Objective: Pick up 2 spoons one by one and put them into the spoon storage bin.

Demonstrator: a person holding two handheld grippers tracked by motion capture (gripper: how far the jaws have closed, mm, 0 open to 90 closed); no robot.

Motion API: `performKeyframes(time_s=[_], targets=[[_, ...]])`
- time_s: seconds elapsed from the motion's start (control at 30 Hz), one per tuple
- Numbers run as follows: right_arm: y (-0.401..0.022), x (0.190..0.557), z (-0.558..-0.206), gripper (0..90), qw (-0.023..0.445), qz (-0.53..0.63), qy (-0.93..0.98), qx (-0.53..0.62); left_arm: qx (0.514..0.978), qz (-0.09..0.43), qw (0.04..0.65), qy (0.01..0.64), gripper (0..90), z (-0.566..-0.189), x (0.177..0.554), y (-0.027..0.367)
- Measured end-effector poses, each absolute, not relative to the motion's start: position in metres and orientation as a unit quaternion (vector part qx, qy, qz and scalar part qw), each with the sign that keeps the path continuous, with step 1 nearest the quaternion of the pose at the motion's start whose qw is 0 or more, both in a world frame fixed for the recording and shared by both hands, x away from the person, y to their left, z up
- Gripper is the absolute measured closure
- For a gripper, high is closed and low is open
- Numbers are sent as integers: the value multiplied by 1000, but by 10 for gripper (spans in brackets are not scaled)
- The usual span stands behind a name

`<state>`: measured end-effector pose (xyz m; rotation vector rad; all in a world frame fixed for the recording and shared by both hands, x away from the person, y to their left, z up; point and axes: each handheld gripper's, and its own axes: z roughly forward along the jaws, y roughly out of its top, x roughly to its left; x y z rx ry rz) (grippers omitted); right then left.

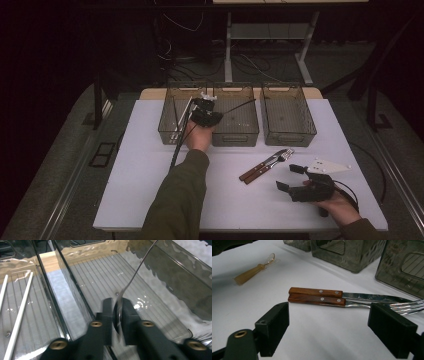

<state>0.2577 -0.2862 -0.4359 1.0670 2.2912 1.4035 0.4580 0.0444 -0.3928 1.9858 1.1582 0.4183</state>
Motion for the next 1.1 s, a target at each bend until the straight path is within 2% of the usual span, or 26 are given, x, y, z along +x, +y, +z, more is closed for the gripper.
performKeyframes(time_s=[0.1,0.3,0.4,0.53,0.77,0.93,1.1], targets=[[-286,258,-436,176,125,482,786,366,784,168,394,450,686,-391,456,43],[-286,258,-436,175,124,482,787,366,792,164,401,430,613,-384,452,47],[-286,258,-436,176,124,481,787,366,785,154,424,424,561,-377,445,49],[-286,258,-436,175,123,480,787,367,794,149,434,399,552,-368,431,58],[-285,258,-437,176,125,479,787,368,802,129,450,370,709,-366,396,81],[-285,258,-437,176,124,478,787,370,815,128,437,359,826,-374,376,102],[-285,258,-437,176,126,478,787,370,815,128,433,362,891,-387,356,127]])
